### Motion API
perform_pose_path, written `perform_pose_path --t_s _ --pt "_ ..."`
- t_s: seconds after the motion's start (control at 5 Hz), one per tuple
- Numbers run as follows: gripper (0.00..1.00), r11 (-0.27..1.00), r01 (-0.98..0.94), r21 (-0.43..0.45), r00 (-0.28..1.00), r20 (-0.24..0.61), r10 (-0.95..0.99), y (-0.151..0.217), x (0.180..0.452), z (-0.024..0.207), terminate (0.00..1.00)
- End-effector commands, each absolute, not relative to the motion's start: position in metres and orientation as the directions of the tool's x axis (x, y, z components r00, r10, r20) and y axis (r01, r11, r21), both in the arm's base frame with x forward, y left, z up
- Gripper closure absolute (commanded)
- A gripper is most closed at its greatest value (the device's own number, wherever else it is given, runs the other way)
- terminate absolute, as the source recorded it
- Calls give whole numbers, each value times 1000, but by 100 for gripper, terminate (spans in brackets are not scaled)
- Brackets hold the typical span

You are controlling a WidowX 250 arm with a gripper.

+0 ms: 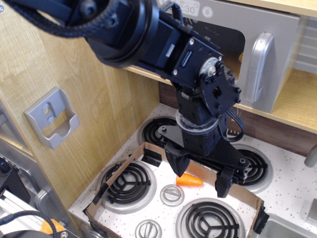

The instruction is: Open microwave

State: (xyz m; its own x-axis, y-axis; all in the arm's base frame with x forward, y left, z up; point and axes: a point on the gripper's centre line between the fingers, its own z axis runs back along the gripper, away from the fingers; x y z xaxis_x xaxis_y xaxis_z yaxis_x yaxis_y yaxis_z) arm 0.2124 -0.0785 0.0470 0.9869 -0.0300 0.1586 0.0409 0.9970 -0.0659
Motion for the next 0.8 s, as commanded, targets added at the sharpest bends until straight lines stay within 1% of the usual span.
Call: perform_pose_path --t_s 0.0,0.2,0.6 --pt "0 997 41 -66 987 159 -30 -78 212 47 0" --pt "0 997 67 -35 985 160 -61 -80 231 61 0" --pt "0 998 68 14 980 187 -70 -74 275 94 0"
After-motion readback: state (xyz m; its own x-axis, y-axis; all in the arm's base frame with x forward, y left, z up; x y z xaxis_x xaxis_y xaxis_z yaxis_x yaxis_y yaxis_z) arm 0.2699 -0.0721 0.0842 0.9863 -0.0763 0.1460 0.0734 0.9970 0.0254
